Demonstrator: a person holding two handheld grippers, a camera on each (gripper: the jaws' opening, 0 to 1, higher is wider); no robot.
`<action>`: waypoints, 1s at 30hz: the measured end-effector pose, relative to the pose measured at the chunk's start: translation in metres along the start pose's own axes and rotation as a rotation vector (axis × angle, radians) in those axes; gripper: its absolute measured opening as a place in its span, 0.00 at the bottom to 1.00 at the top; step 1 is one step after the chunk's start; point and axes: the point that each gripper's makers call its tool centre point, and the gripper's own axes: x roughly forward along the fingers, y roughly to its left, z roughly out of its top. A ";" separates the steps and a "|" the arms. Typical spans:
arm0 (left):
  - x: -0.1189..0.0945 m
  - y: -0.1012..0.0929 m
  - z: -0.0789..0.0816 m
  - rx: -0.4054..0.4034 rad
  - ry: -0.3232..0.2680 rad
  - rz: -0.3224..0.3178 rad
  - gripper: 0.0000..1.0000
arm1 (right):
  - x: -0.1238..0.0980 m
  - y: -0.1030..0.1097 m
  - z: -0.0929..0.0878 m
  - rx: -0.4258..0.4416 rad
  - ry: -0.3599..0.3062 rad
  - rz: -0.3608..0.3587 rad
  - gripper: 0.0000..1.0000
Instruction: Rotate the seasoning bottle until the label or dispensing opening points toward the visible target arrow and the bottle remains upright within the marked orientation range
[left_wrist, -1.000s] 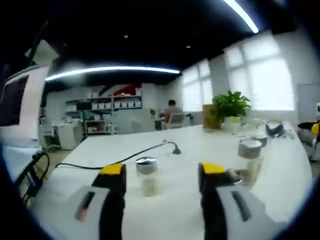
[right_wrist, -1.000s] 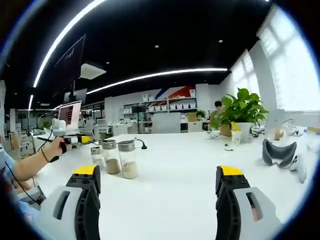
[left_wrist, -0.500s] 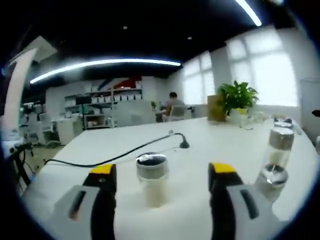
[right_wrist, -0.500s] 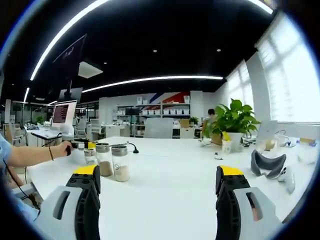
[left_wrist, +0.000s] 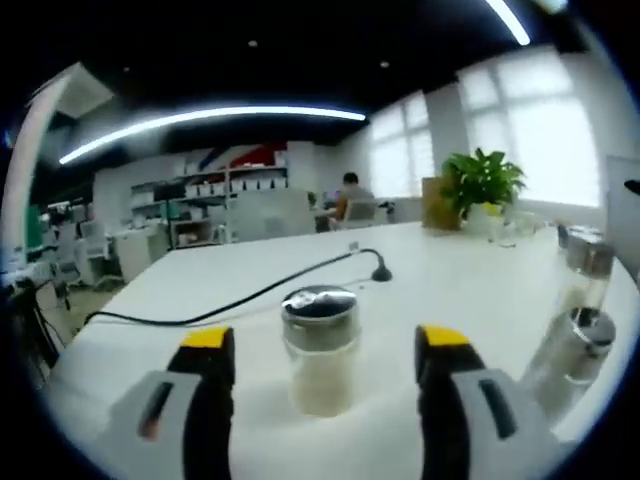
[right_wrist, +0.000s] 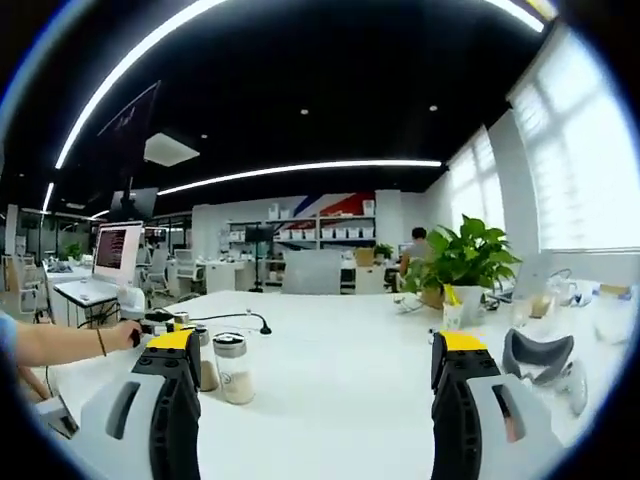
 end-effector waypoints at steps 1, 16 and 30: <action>0.002 -0.001 -0.002 0.000 0.007 -0.003 0.76 | 0.000 0.001 -0.002 0.004 -0.002 0.000 0.99; 0.020 0.009 -0.012 -0.033 0.010 0.082 0.36 | -0.031 -0.037 -0.007 -0.061 0.007 -0.193 0.99; -0.010 0.001 -0.001 0.001 0.001 -0.013 0.36 | -0.013 -0.026 -0.019 0.001 0.027 -0.061 0.99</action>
